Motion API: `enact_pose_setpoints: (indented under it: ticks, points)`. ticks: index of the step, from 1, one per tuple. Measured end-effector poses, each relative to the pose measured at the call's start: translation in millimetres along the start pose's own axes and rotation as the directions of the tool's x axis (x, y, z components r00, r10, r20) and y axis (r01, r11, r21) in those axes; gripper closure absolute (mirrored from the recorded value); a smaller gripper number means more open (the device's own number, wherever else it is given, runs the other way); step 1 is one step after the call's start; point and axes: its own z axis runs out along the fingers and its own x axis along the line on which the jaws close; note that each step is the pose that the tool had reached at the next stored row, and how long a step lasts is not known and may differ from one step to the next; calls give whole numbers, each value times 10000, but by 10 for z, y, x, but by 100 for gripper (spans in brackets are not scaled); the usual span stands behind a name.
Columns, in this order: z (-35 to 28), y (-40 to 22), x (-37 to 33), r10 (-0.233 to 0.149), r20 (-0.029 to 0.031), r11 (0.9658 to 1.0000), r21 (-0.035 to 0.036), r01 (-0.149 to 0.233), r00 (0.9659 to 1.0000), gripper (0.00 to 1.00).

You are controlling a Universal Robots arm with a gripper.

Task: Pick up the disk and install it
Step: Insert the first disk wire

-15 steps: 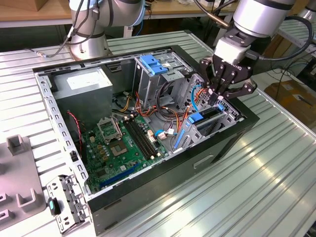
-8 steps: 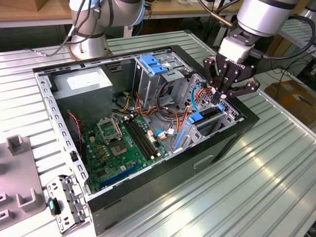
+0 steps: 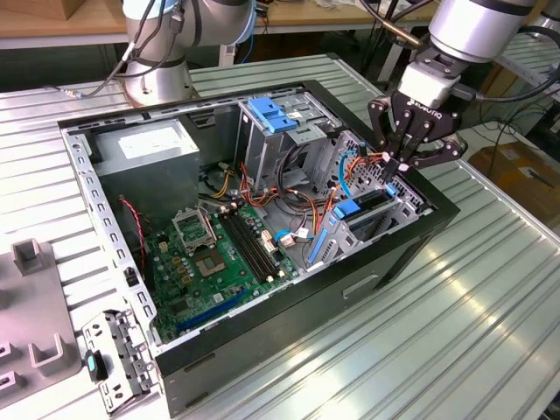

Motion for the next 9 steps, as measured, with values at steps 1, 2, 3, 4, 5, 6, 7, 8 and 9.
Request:
enact_pose_setpoints:
  ticks: [1,2,3,4,5,6,7,8,9]
  points:
    - [0,-10,2,-4,1,10000,0,4,10000,89]
    - [1,-15,4,-27,2,10000,0,27,10000,89]
    - [0,-15,4,-57,1,10000,1,57,10000,89]
    - [-2,-16,5,-109,1,9999,3,109,9999,89]
    - [-4,-17,5,-171,1,9999,6,171,9999,89]
    - [-8,-18,5,-253,0,9997,8,253,9997,89]
    - [-13,-20,4,-411,0,9992,14,411,9992,89]
    - [-13,-20,4,-475,1,9989,16,475,9989,89]
    - [-14,-21,3,-509,0,9987,17,509,9987,89]
